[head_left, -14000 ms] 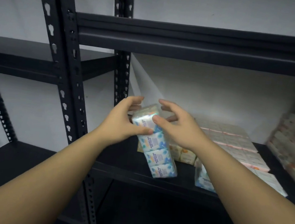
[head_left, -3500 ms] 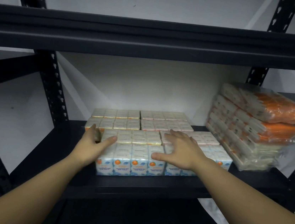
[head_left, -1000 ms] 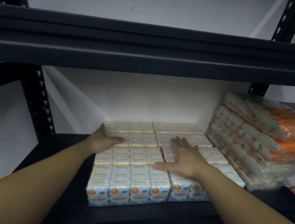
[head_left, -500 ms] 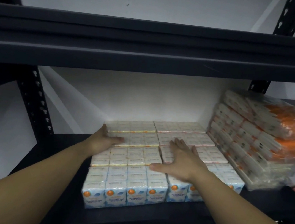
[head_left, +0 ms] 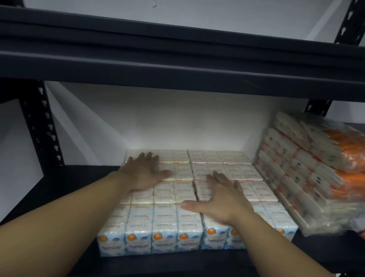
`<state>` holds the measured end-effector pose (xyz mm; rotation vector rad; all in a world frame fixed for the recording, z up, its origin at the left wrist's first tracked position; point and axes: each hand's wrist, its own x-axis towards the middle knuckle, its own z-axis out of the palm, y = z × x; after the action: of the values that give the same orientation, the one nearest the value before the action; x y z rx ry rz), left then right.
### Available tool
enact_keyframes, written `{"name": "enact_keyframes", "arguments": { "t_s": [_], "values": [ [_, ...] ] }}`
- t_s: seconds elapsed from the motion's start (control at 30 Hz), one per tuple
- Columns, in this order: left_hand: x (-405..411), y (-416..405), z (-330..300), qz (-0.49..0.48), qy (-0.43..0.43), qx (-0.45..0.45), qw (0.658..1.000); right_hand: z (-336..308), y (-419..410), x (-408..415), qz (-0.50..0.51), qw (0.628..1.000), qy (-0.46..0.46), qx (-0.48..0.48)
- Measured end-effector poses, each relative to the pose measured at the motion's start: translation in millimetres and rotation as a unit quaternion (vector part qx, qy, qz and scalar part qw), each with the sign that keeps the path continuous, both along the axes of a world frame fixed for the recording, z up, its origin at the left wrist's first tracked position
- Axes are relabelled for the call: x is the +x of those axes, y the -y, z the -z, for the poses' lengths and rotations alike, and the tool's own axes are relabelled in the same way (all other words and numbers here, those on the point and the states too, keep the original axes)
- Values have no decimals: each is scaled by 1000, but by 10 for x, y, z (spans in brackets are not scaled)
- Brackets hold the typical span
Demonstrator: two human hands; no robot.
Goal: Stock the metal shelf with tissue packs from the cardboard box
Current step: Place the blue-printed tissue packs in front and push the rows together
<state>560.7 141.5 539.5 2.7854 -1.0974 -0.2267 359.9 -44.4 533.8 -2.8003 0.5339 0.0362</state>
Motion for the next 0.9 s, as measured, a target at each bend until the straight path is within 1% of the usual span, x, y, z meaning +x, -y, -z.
{"name": "enact_keyframes", "arguments": {
  "t_s": [0.17,0.43,0.8,0.87,0.9],
  "values": [
    [51,-54,62,2,41,-9,999,-1,-5,-7,2,1000,6,3],
    [58,-44,121,-16,63,-16,998,-5,-12,2,6,1000,9,0],
    [9,-20,95,-30,62,1,998,-19,-24,14,22,1000,6,-5],
    [-36,12,69,-32,46,-13,998,-19,-20,14,22,1000,7,-2],
    [-94,38,58,-27,29,-38,998,-24,-20,9,21,1000,7,-1]
  ]
}}
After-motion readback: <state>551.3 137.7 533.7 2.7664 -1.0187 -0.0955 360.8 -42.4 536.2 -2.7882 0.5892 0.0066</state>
